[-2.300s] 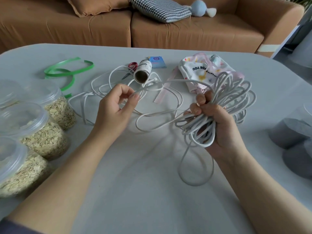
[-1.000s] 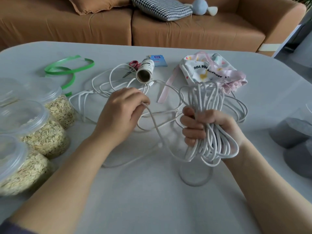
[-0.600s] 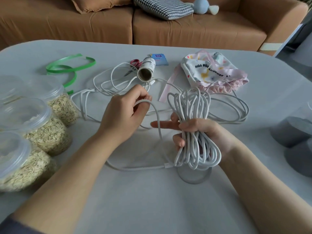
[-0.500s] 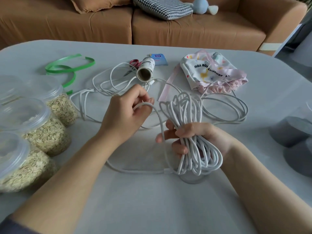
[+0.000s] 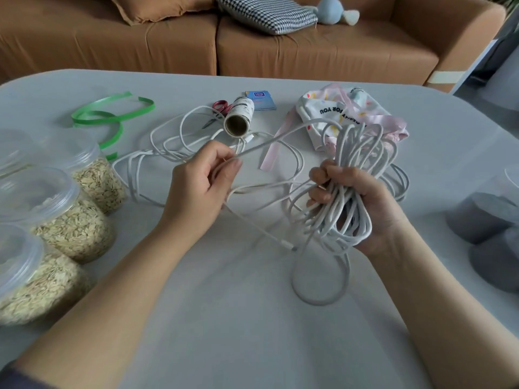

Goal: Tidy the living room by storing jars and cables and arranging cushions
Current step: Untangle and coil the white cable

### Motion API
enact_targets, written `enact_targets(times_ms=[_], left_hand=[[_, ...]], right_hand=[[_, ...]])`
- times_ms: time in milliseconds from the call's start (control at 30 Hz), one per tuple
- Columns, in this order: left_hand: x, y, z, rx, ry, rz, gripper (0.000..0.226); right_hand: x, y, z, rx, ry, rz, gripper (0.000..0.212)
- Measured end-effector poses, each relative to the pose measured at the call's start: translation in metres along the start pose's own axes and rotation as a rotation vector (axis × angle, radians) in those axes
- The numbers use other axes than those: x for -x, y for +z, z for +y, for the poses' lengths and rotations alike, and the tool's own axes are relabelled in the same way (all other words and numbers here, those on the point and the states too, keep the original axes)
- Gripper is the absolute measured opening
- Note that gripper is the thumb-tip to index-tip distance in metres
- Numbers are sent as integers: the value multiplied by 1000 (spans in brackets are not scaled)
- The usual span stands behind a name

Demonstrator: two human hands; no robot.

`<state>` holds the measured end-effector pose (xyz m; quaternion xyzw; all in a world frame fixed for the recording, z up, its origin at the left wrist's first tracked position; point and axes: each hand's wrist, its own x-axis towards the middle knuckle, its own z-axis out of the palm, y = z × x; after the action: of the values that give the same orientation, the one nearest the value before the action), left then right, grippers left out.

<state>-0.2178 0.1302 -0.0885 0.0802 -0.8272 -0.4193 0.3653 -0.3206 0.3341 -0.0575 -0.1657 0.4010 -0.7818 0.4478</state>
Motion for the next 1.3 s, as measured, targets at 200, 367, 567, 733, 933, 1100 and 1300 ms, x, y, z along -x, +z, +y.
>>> enact_targets(times_ms=[200,367,567,733,933,1100,1300], left_hand=[[1,5,-9,-152,20,-83,25],[3,7,-13,-189,42,-239,33],[8,13,-3,-223,108,-411,31],[11,12,5,-259,128,-442,24],[10,13,9,-201,241,-533,33],[13,17,13,-317,344,-579,30],[13,20,12,-406,426,-514,21]], right_hand=[[1,-2,-4,272,54,205,19],[0,-6,-4,373,118,196,29],[3,3,-2,304,117,8,29],[0,5,3,305,53,32,11],[-5,-6,4,110,-107,265,16],[-8,-8,4,22,-168,309,29],[-8,-7,3,-21,-188,299,20]])
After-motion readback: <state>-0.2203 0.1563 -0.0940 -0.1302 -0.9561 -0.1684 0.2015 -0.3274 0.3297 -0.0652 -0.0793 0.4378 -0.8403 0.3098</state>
